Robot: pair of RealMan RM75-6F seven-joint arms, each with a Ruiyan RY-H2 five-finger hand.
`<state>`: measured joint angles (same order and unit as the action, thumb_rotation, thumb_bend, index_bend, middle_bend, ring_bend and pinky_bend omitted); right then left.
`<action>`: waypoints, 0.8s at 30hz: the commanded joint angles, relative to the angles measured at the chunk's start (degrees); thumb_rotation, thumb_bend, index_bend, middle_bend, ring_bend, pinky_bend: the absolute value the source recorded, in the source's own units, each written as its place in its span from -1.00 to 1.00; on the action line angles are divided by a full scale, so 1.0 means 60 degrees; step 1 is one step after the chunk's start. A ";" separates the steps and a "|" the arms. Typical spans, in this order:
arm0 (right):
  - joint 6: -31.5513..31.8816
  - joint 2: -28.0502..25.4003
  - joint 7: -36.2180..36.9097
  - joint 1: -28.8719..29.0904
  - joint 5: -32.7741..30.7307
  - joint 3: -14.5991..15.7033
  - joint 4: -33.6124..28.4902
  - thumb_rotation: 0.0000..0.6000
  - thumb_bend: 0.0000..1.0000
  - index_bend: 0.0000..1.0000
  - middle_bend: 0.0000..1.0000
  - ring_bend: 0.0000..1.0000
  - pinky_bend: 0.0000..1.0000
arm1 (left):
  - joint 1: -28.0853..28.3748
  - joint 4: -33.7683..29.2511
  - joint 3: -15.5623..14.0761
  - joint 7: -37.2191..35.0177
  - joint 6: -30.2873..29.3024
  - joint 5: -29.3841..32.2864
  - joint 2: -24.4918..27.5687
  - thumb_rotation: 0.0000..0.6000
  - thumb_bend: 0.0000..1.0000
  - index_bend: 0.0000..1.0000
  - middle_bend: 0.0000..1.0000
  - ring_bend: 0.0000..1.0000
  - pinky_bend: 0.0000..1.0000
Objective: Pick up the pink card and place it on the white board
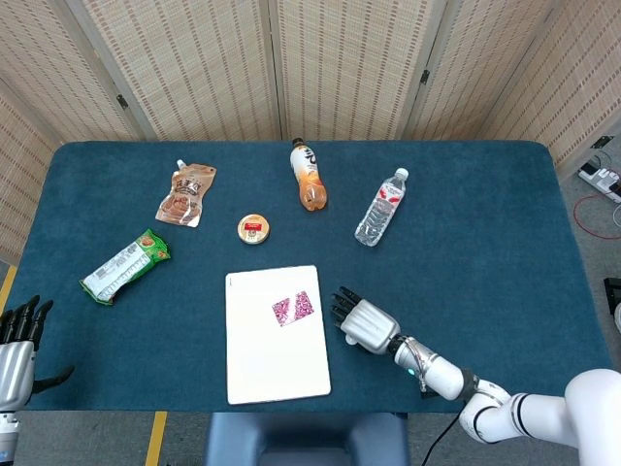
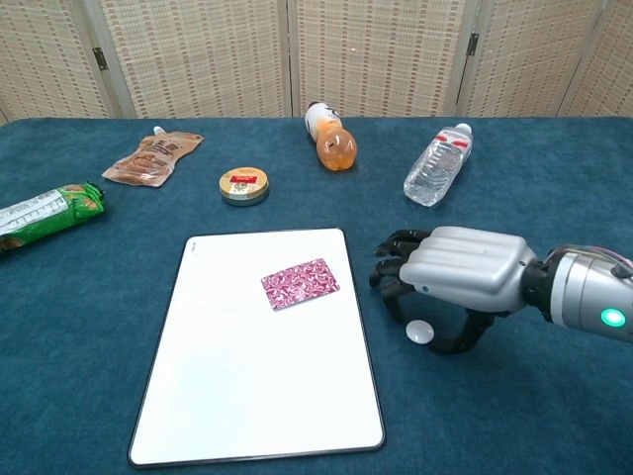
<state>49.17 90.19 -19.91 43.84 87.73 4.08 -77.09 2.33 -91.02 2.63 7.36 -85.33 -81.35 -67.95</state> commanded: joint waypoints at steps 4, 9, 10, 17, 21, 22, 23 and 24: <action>-0.0075 0.0044 -0.0049 0.0000 -0.0009 -0.0048 0.0012 0.87 -0.36 -0.09 -0.56 -0.94 -1.00 | -0.0013 0.0062 0.0000 -0.0048 0.0002 0.0022 -0.0017 1.00 -0.73 -1.00 -1.00 -1.00 -1.00; -0.0101 0.0036 -0.0087 -0.0022 -0.0053 -0.0104 -0.0010 0.96 -0.36 -0.02 -0.53 -0.91 -1.00 | -0.0020 0.0103 -0.0005 -0.0087 0.0000 0.0017 -0.0034 1.00 -0.73 -1.00 -1.00 -1.00 -1.00; -0.0099 0.0026 -0.0100 -0.0025 -0.0060 -0.0123 -0.0032 0.96 -0.36 -0.02 -0.52 -0.90 -1.00 | -0.0021 0.0110 -0.0006 -0.0096 -0.0001 0.0013 -0.0039 1.00 -0.73 -1.00 -1.00 -1.00 -1.00; -0.0024 -0.0044 -0.0129 0.0198 -0.0130 -0.0629 -0.0327 0.96 -0.36 -0.02 -0.52 -0.90 -1.00 | -0.0035 0.0109 -0.0003 -0.0088 -0.0022 0.0014 -0.0021 1.00 -0.73 -1.00 -1.00 -1.00 -1.00; -0.0460 0.0139 -0.0309 0.0666 -0.0547 -0.1243 -0.0336 0.97 -0.36 -0.02 -0.53 -0.91 -1.00 | -0.0036 0.0054 0.0010 -0.0056 -0.0063 -0.0014 -0.0007 1.00 -0.73 -1.00 -1.00 -1.00 -1.00; -0.0597 0.0222 -0.0371 0.0792 -0.0663 -0.1374 -0.0284 0.96 -0.36 -0.02 -0.53 -0.91 -1.00 | -0.0036 0.0042 0.0002 -0.0032 -0.0064 -0.0025 -0.0001 1.00 -0.73 -1.00 -1.00 -1.00 -1.00; -0.0731 0.0318 -0.0435 0.0920 -0.0772 -0.1495 -0.0220 0.96 -0.36 -0.02 -0.53 -0.91 -1.00 | -0.0038 0.0032 -0.0007 -0.0013 -0.0066 -0.0036 0.0006 1.00 -0.73 -1.00 -1.00 -1.00 -1.00; -0.0914 0.0453 -0.0530 0.1089 -0.0918 -0.1640 -0.0122 0.96 -0.36 -0.02 -0.53 -0.91 -1.00 | -0.0045 0.0018 -0.0014 0.0001 -0.0072 -0.0038 0.0015 1.00 -0.73 -1.00 -1.00 -1.00 -1.00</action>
<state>45.40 91.59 -22.08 48.72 83.76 -4.36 -78.63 2.07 -90.89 2.57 7.35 -85.75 -81.57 -67.88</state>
